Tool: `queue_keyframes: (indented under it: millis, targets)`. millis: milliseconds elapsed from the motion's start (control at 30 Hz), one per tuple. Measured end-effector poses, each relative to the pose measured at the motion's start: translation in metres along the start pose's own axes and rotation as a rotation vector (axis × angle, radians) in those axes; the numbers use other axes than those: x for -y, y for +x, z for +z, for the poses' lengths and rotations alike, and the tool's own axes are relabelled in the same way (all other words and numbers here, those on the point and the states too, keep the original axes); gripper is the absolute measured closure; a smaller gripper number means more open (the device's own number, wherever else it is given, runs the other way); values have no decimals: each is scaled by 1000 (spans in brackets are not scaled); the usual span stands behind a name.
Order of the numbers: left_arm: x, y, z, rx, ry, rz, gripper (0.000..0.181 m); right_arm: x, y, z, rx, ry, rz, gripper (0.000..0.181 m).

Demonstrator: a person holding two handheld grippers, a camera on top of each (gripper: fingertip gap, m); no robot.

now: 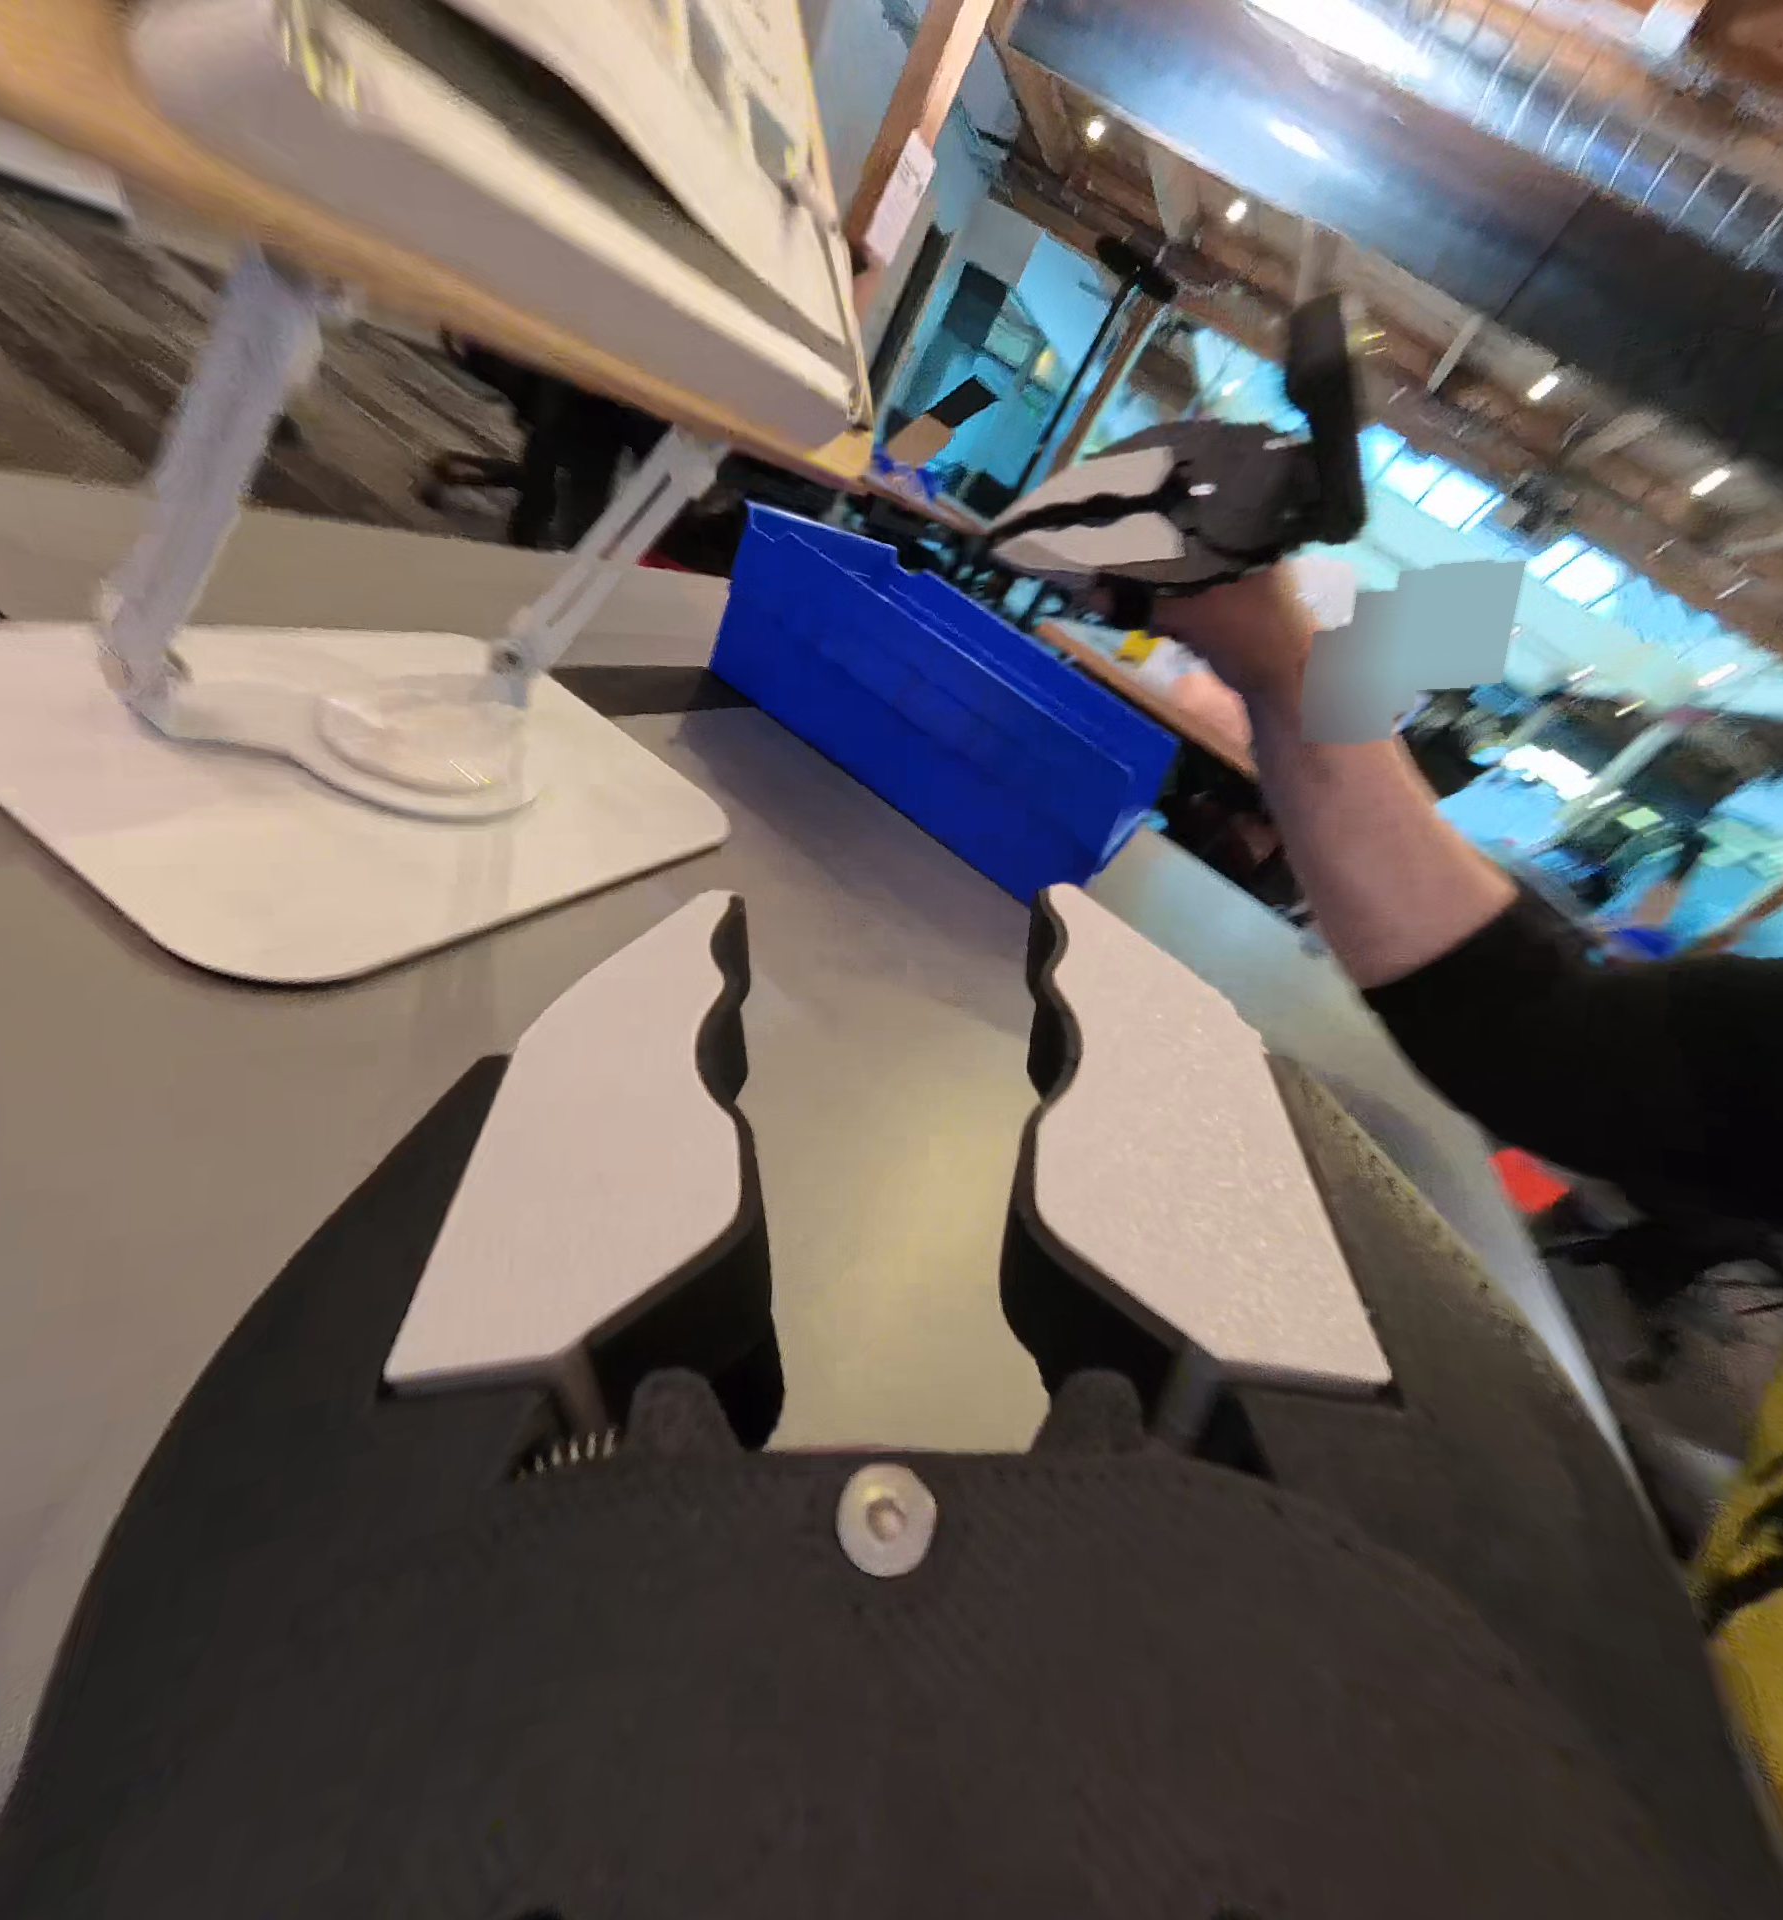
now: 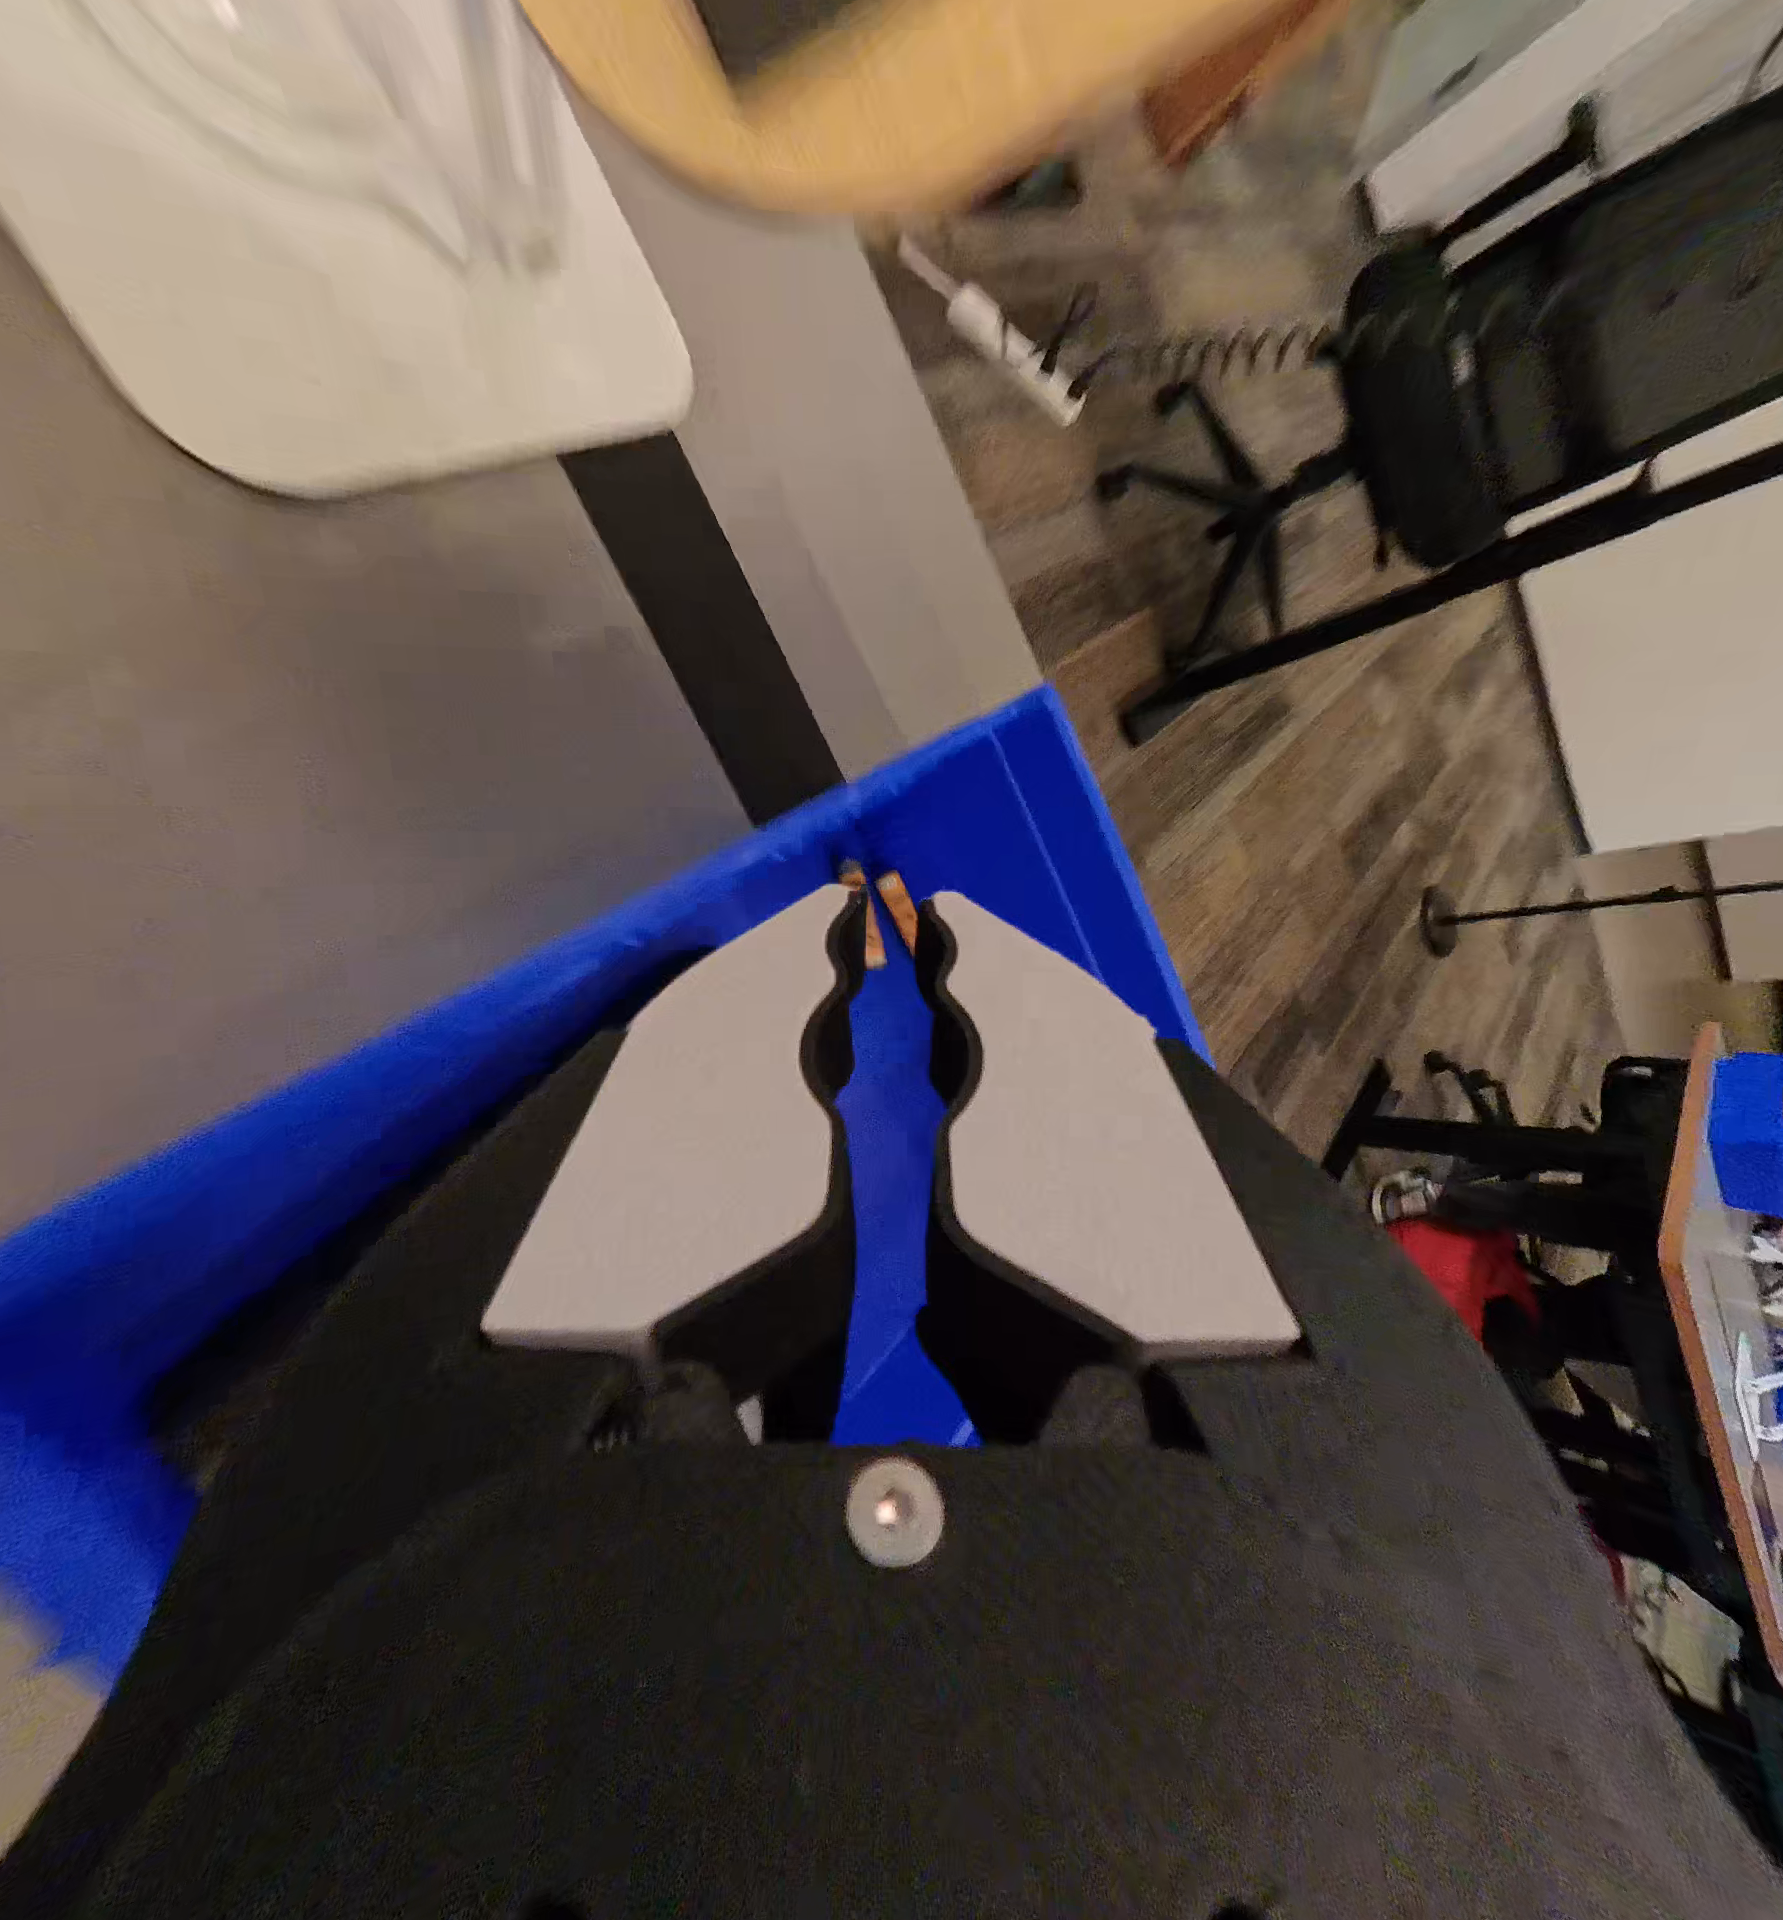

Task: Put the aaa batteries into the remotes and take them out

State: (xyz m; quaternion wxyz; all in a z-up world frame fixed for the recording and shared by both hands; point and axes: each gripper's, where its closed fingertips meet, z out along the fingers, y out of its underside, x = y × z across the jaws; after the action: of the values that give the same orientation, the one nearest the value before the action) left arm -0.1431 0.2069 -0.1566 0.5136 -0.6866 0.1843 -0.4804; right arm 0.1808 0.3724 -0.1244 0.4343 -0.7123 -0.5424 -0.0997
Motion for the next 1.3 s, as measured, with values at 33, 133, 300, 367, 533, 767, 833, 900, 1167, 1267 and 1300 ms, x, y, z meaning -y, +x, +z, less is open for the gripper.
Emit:
queue_keyframes:
  millis: [33, 133, 300, 367, 533, 767, 833, 900, 1167, 1267, 1300]
  targets:
    - [8, 3, -7, 42, -8, 73, 129, 12, -12, -18, -9, 42, -3, 173]
    - [38, -11, -45, 299, -58, 255, 125, 41, -64, -57, 29, 143, -36, 175]
    - [94, -80, -130, 682, -241, 334, 115, 68, -154, -82, 137, 261, -40, 177]
    - [106, -131, -157, 819, -365, 321, 115, 76, -185, -81, 195, 303, -20, 177]
    - [54, -245, -187, 930, -768, -33, 109, 86, -230, -70, 263, 312, -70, 178]
    - [16, -286, -203, 1100, -1002, -126, 133, 90, -254, -66, 329, 331, -123, 178]
    - [17, -287, -200, 1095, -999, -71, 134, 88, -255, -65, 342, 336, -117, 178]
    - [19, -287, -200, 1113, -980, -31, 134, 89, -257, -66, 362, 350, -97, 178]
    - [80, -228, -187, 1050, -565, 193, 135, 110, -262, -66, 427, 394, 77, 173]
    - [102, -174, -192, 990, -383, 257, 136, 147, -272, -80, 629, 510, 343, 157]
    - [105, -151, -190, 947, -316, 254, 136, 161, -273, -84, 686, 550, 436, 154]
